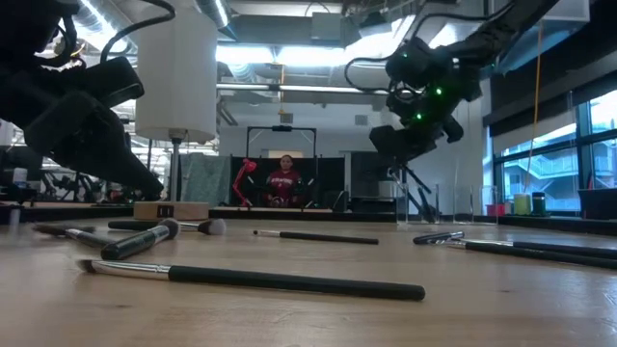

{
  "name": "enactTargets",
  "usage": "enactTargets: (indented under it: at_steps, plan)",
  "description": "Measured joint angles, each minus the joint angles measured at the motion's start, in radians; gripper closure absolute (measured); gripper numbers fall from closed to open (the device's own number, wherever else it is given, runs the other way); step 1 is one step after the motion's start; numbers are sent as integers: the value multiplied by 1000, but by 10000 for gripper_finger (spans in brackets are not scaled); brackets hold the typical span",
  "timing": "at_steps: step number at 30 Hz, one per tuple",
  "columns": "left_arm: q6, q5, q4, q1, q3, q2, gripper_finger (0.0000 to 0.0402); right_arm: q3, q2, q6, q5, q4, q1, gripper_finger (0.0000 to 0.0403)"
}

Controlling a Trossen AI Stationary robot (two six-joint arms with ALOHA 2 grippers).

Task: Put items in baskets/containers
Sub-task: Put the eyeshadow brush into the left side of the transparent organizer, then put the highlighter brush into the left side of the transparent organizer

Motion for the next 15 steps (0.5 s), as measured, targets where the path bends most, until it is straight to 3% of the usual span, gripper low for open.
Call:
enactTargets:
  at_steps: [7,15]
  plan:
    - [0,0,0,0,0,0,284,-87,0,3,-9,161,6,358]
    - [0,-1,0,0,0,0,284,-102,0,29,-17,177,6,262]
